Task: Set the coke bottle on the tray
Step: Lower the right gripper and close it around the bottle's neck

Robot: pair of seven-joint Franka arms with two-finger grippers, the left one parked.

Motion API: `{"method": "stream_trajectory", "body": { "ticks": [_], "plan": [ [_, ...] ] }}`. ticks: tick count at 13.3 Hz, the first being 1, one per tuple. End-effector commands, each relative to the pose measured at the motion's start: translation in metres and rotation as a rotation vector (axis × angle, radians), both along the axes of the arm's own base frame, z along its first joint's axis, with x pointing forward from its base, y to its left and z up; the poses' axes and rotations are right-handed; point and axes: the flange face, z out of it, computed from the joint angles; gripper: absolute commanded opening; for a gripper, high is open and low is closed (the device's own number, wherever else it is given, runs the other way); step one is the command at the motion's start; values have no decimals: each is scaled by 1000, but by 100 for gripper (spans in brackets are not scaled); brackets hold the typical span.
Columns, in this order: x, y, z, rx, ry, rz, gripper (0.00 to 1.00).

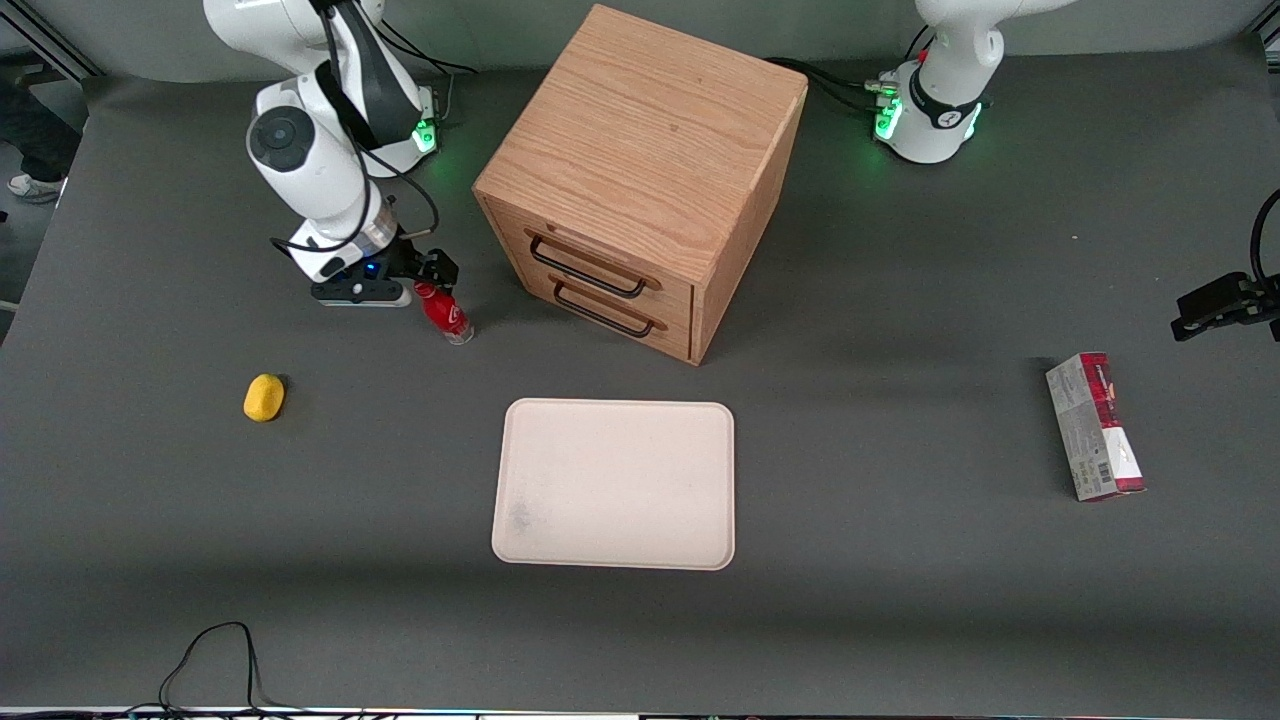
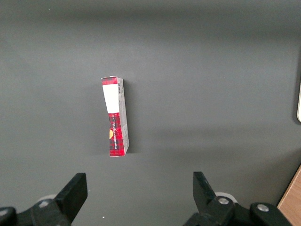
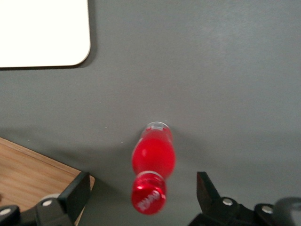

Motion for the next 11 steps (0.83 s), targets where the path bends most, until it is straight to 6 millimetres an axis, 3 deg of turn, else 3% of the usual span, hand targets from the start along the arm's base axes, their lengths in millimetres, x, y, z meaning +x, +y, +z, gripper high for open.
{"method": "stream_trajectory", "body": {
  "ticks": [1,4,5,9,11],
  "plan": [
    [0,2,-13,21,-6,-28,100],
    [-4,0,-21,20,-10,-15,100],
    [-4,-1,-23,19,-6,-15,95],
    [-8,-3,-26,6,28,-13,62],
    [-9,-4,-28,3,38,-5,39]
  ]
}}
